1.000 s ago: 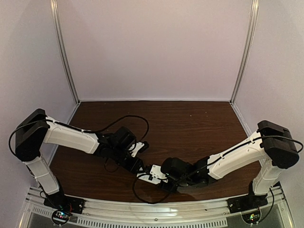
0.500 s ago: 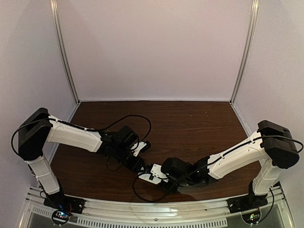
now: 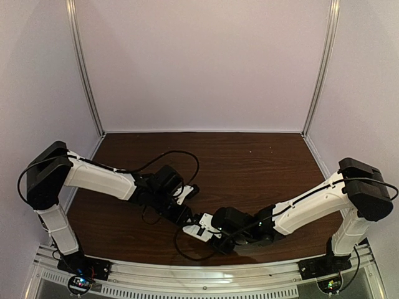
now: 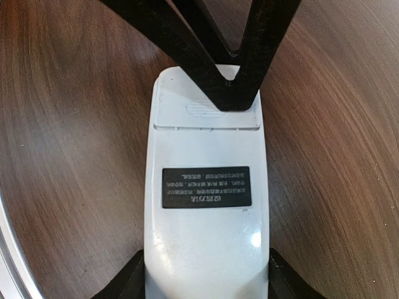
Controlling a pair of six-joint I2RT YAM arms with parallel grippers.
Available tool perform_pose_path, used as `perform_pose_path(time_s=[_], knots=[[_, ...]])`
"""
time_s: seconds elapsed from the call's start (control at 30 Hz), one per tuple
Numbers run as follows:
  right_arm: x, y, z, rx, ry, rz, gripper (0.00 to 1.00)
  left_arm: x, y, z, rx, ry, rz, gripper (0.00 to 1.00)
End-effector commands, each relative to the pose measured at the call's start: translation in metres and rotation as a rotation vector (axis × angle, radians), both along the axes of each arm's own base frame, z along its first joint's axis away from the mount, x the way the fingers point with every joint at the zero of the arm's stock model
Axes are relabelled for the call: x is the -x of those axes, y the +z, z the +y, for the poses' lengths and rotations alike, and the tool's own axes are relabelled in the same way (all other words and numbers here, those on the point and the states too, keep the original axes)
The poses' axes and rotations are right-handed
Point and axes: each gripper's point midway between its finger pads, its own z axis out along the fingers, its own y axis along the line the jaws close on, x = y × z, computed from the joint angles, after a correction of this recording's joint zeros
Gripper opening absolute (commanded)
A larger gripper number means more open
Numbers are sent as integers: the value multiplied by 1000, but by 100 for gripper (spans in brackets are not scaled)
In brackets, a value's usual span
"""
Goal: Load the batteries into the remote control
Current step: Press the battery cover on the remote control.
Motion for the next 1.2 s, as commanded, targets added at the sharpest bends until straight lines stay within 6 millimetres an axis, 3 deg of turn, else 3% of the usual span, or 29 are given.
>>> perform_pose_path(time_s=[0.0,0.53,0.87,1.03,1.17], knots=[[-20,13,15,-52,-65,-78,0,66,-65,42,-240,-74,198,26],[-35,28,28,-163,-110,-139,0,96,-67,26,-132,-102,312,24],[-48,42,25,-218,-140,-191,0,118,-70,10,-77,-158,364,24],[-48,47,25,-237,-134,-204,0,119,-71,11,-72,-165,365,25],[-45,40,21,-216,-126,-192,0,105,-71,18,-107,-127,321,33]])
